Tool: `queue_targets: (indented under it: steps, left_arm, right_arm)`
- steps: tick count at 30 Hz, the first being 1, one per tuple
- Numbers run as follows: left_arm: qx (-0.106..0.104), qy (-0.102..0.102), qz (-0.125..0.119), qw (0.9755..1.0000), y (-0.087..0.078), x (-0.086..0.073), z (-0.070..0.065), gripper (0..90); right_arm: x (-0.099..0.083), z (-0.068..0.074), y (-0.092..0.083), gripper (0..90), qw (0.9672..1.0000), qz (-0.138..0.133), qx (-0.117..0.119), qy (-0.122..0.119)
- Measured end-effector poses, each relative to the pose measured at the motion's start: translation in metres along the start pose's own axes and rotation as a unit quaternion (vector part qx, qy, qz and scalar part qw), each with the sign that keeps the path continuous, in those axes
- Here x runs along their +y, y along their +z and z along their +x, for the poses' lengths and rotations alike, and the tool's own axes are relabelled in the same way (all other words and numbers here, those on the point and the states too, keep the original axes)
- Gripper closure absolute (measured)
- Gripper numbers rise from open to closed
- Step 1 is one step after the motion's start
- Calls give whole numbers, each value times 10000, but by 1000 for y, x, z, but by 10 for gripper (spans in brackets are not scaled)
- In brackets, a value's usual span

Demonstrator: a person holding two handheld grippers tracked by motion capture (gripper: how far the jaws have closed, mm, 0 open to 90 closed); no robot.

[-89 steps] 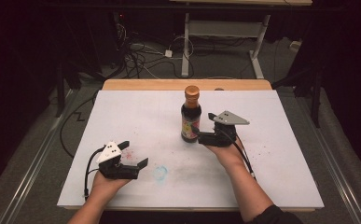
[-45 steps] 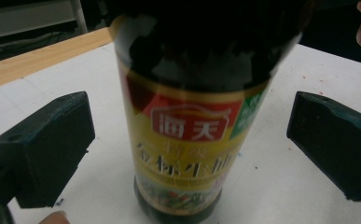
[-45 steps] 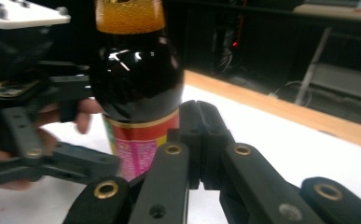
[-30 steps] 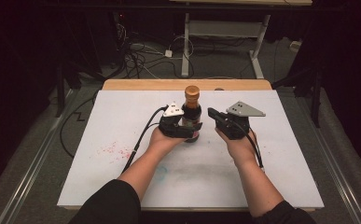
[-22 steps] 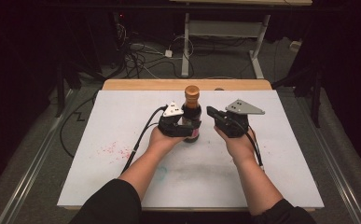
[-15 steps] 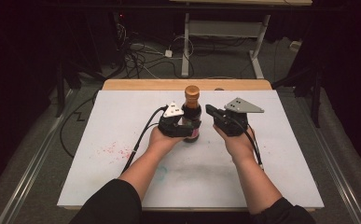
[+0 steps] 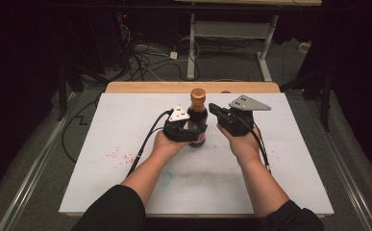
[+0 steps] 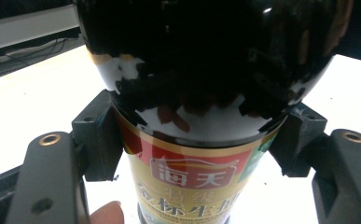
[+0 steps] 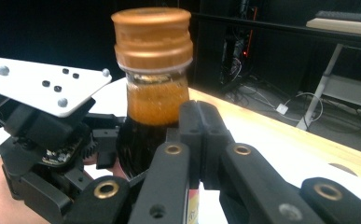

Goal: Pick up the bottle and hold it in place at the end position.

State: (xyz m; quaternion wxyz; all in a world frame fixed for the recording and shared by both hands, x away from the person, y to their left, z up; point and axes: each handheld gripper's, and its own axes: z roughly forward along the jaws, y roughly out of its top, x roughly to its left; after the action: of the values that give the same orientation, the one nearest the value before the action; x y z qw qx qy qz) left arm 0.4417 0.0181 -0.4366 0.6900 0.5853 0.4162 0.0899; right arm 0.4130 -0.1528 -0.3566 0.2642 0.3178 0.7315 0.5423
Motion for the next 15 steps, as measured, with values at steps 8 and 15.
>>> queue_targets:
  steps: [8, 15]
  left_arm:
    - [-1, 2, -5, 10000, 0, 0, 0, 284]
    - [7, 5, -24, 10000, 0, -1, 0, 283]
  right_arm:
    - [9, 3, 0, 900, 10000, -26, -8, -89]
    - [17, 6, -1, 900, 9998, 3, -37, -208]
